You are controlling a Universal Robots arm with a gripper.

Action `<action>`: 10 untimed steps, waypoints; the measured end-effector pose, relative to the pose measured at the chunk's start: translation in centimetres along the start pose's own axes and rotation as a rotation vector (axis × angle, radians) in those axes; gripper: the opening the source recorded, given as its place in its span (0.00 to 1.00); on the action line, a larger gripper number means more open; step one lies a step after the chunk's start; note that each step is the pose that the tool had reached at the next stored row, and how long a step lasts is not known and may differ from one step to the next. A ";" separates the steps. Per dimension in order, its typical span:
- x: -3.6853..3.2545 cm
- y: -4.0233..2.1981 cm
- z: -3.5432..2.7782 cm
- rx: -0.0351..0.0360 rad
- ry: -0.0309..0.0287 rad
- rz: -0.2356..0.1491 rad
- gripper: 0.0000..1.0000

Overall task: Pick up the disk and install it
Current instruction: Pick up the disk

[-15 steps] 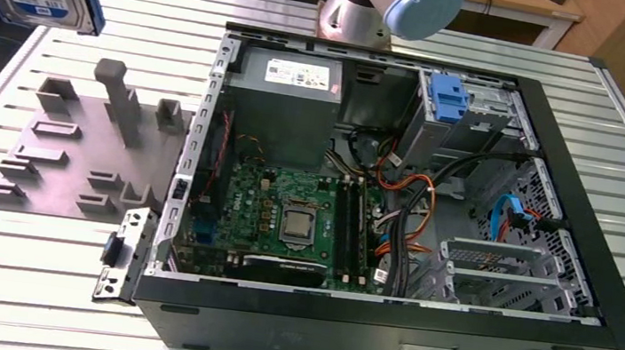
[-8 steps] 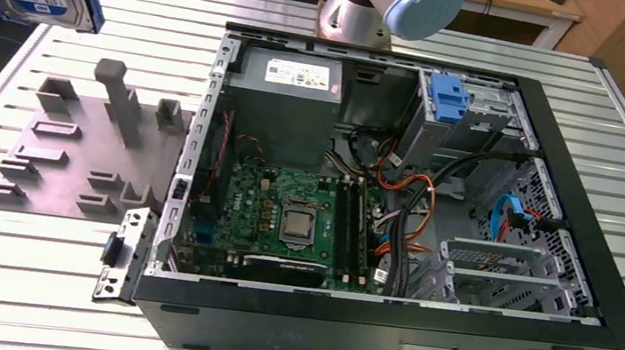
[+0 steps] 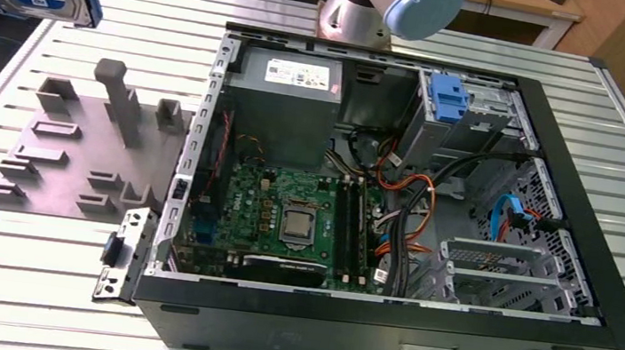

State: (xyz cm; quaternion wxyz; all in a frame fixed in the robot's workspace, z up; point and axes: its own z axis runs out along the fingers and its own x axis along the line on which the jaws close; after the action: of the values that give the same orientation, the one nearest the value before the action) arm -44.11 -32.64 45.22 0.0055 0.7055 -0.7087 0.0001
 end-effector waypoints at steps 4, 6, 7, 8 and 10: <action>0.00 0.00 -0.27 0.0001 0.0001 0.000 0.36; 0.00 0.00 -0.40 0.0000 0.0002 0.000 0.36; 0.00 0.00 -0.45 0.0000 0.0002 0.000 0.36; 0.00 0.01 -0.52 0.0001 0.0003 0.000 0.36; 0.00 0.01 -0.61 0.0001 0.0010 0.000 0.36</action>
State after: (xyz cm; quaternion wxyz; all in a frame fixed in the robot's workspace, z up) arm -44.11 -32.64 45.83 0.0059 0.7054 -0.7087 0.0005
